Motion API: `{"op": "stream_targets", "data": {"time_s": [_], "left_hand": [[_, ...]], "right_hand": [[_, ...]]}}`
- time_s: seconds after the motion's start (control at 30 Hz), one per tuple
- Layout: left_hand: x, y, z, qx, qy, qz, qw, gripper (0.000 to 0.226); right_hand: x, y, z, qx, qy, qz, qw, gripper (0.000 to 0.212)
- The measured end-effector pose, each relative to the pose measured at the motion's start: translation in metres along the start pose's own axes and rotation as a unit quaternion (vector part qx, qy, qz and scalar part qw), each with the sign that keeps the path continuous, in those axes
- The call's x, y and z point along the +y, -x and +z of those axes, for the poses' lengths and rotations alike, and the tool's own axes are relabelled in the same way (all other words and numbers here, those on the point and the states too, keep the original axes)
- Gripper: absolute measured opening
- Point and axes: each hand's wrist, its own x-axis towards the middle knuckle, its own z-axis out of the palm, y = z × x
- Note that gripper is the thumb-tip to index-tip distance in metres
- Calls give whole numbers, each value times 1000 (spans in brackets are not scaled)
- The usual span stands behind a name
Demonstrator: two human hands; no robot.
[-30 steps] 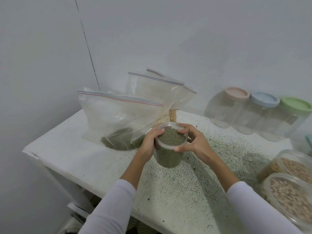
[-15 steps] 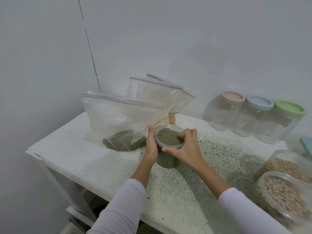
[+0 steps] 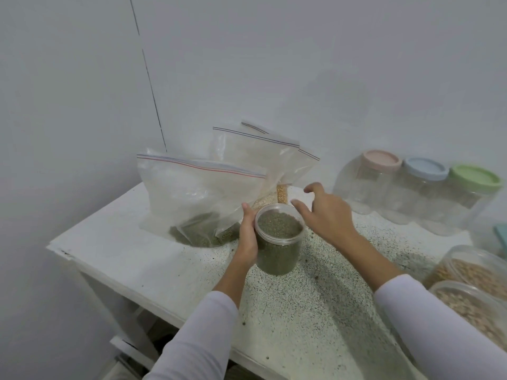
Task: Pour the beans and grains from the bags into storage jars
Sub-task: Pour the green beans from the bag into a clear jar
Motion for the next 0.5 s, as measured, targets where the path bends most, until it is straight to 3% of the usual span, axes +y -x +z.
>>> {"op": "stream_targets", "data": {"time_s": [0.03,0.13,0.2,0.3,0.5], "left_hand": [[-1,-1,-1,0,-4,0,1000,70],[-4,-4,-3,0,-2,4,1000,73],[-6,-6,-4,2,8,14,1000,74],[-9,-6,1,24,27,22,999,72],[-17,-7,10,76,82,24,993,76]], "right_hand": [[0,-5,-4,-3,-9,-21,1000,62],[-4,-16,-8,-222,-121,-116,960,91],[-9,-18,-4,-304,-95,-179,931,107],[-10,-23,2,-285,-86,-174,939,108],[-15,0,21,-154,47,-152,975,95]]}}
